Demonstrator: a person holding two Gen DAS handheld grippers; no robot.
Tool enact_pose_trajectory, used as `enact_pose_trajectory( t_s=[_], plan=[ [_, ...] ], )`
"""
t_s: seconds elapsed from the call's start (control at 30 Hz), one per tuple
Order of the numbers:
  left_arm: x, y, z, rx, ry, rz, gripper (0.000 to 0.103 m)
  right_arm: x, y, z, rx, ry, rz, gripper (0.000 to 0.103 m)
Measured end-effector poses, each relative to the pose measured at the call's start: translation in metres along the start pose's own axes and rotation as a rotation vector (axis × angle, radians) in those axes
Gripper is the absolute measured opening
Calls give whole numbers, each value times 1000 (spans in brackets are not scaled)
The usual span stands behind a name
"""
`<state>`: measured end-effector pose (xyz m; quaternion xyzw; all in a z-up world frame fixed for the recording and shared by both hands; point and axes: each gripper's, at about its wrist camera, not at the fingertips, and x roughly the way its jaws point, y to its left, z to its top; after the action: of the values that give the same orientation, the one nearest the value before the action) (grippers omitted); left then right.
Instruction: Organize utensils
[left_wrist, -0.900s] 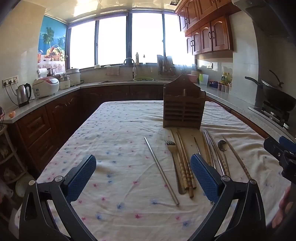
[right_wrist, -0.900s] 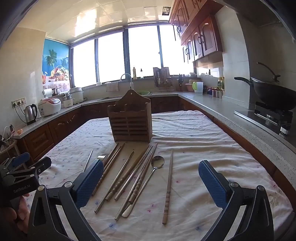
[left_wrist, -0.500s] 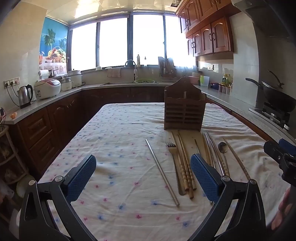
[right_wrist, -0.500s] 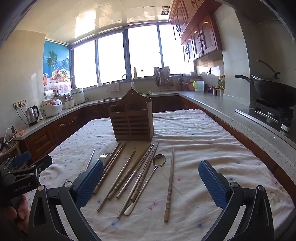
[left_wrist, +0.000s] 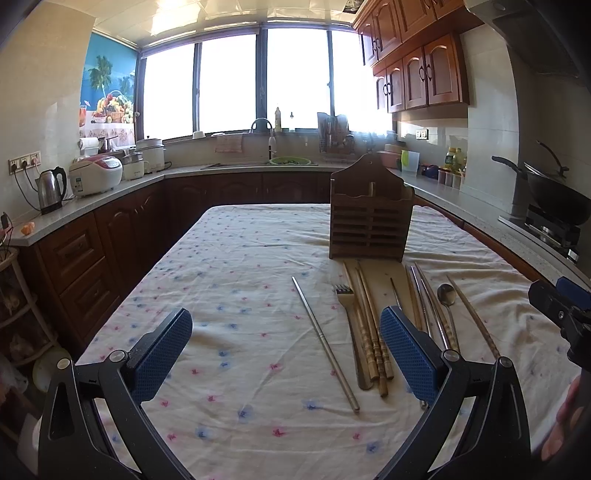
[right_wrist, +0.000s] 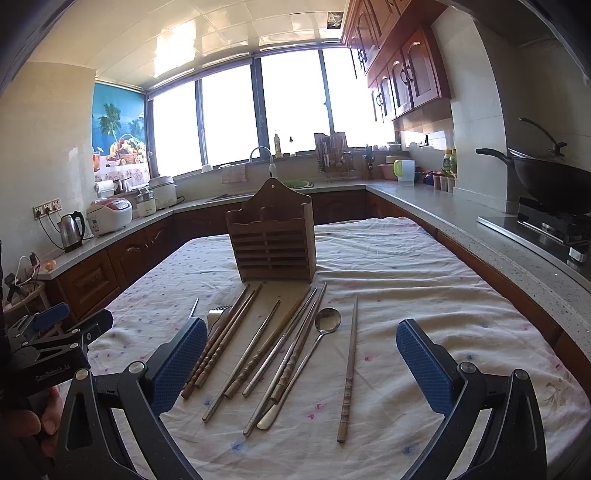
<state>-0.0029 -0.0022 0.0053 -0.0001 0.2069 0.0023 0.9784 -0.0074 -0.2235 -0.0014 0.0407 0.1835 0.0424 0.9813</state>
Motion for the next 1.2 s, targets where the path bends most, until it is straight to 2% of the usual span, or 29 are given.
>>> enact_pose_trajectory(
  t_s=[1.2],
  plan=[
    [8, -2, 0, -10, 23, -19, 103, 1, -1, 1, 18, 6, 30, 103]
  ],
)
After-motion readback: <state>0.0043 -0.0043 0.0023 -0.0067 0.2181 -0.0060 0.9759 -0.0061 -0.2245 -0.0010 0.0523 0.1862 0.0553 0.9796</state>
